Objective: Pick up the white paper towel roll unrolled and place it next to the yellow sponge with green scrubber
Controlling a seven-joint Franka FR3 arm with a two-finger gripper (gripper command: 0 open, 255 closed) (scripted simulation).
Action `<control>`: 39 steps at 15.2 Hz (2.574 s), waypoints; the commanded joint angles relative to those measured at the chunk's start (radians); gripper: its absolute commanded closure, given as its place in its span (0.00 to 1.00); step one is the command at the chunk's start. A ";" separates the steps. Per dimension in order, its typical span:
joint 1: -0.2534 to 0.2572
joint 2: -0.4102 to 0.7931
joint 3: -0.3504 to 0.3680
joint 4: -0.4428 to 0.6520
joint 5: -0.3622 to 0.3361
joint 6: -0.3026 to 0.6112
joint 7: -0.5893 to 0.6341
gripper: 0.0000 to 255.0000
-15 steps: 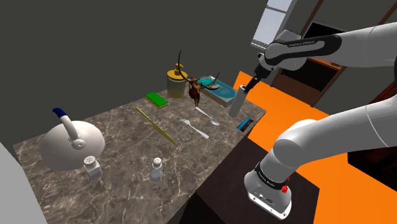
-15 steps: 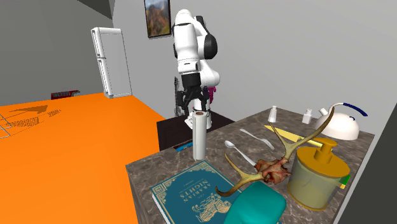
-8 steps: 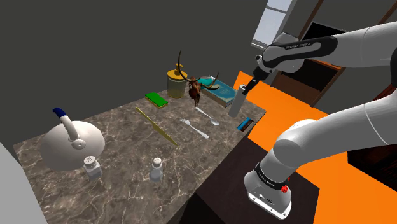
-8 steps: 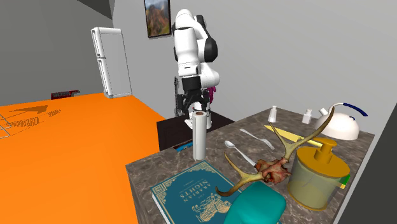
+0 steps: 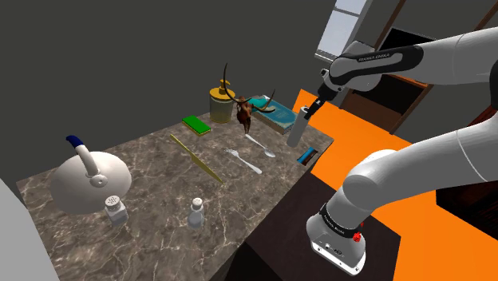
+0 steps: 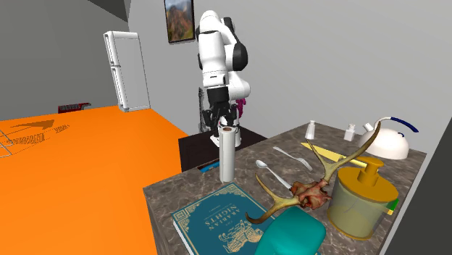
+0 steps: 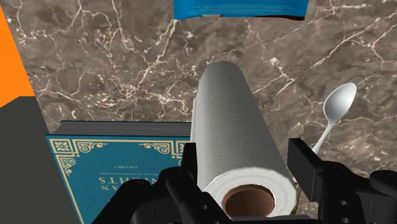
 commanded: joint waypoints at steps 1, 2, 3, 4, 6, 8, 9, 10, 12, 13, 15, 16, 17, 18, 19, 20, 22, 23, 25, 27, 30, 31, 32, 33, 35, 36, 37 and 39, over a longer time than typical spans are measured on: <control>0.000 0.000 0.000 0.000 0.000 0.000 0.000 1.00; 0.000 0.000 0.000 0.000 0.000 0.000 0.000 1.00; 0.000 0.000 0.000 0.000 0.000 0.000 0.000 1.00; 0.000 0.001 0.000 0.000 0.000 0.000 0.000 1.00; -0.003 -0.014 0.010 0.017 -0.001 -0.031 0.006 1.00; -0.005 -0.027 0.019 0.035 -0.001 -0.062 0.011 1.00; -0.005 -0.033 0.024 0.045 -0.001 -0.077 0.013 1.00; -0.006 -0.038 0.028 0.054 0.000 -0.092 0.015 1.00; -0.007 -0.049 0.036 0.074 0.001 -0.122 0.019 1.00; -0.007 -0.053 0.041 0.084 0.001 -0.136 0.021 1.00; -0.007 -0.062 0.048 0.105 0.003 -0.165 0.025 1.00; -0.007 -0.066 0.052 0.115 0.004 -0.180 0.027 1.00; -0.007 -0.069 0.056 0.126 0.005 -0.194 0.028 1.00; -0.007 -0.072 0.060 0.137 0.006 -0.208 0.030 1.00; -0.007 -0.075 0.063 0.148 0.007 -0.222 0.031 1.00; -0.006 -0.078 0.067 0.160 0.009 -0.236 0.033 1.00; -0.005 -0.082 0.073 0.183 0.011 -0.264 0.035 1.00; -0.005 -0.084 0.076 0.195 0.013 -0.278 0.036 1.00; -0.004 -0.087 0.082 0.219 0.015 -0.305 0.039 1.00; -0.002 -0.089 0.088 0.244 0.018 -0.332 0.041 1.00; 0.001 -0.090 0.096 0.283 0.023 -0.371 0.043 1.00; 0.002 -0.090 0.099 0.296 0.025 -0.385 0.044 1.00; 0.003 -0.089 0.101 0.310 0.027 -0.398 0.045 1.00; 0.004 -0.089 0.103 0.323 0.028 -0.411 0.046 1.00; 0.006 -0.087 0.108 0.351 0.032 -0.437 0.047 1.00; 0.007 -0.085 0.110 0.365 0.033 -0.450 0.048 1.00; 0.009 -0.084 0.112 0.380 0.035 -0.462 0.048 1.00; 0.011 -0.080 0.116 0.409 0.039 -0.488 0.049 1.00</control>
